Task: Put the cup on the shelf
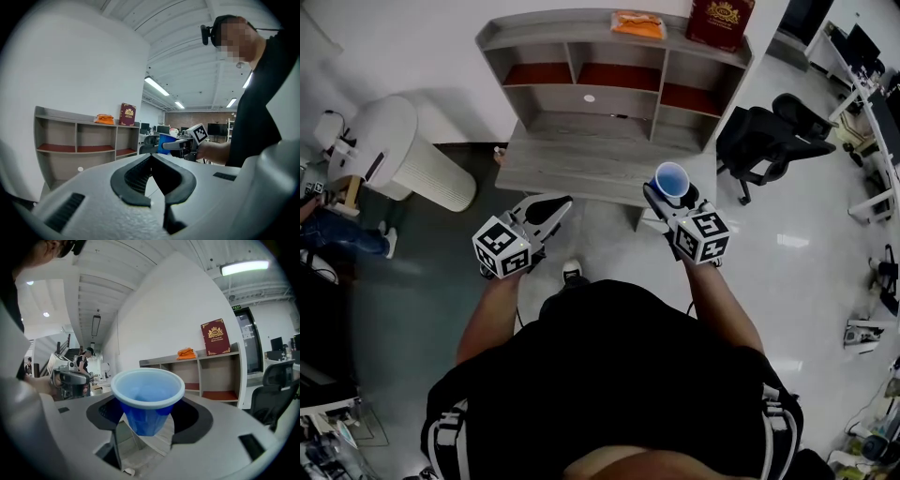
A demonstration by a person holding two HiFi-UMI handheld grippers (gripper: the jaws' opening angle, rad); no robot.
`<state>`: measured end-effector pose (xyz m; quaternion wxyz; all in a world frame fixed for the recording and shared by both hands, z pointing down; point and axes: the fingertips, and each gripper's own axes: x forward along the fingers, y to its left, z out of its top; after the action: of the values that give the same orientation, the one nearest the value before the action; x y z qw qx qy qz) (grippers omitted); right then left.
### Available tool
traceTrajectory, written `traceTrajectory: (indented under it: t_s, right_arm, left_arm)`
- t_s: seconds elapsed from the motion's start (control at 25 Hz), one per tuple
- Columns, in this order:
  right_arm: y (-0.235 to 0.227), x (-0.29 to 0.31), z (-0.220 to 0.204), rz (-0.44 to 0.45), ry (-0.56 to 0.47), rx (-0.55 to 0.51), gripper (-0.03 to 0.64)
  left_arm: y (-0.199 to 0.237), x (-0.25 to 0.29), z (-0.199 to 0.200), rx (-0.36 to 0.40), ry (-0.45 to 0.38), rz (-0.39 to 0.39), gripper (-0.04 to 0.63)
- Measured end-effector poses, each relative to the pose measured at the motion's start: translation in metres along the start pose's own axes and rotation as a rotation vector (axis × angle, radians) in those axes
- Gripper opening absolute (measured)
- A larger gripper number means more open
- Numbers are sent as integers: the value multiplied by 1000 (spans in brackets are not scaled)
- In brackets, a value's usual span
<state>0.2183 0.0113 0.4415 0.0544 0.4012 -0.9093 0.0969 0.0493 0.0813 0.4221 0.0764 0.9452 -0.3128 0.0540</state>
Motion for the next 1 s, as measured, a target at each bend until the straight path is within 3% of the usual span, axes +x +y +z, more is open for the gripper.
traceTrajectory:
  t_s: [0.4, 1.0]
  right_arm:
    - [-5, 33, -4, -17, 23, -7, 295]
    - [-34, 121, 7, -91, 56, 10, 295]
  left_arm:
    - [42, 0, -22, -52, 16, 27, 17]
    - [147, 23, -13, -71, 38, -44, 17]
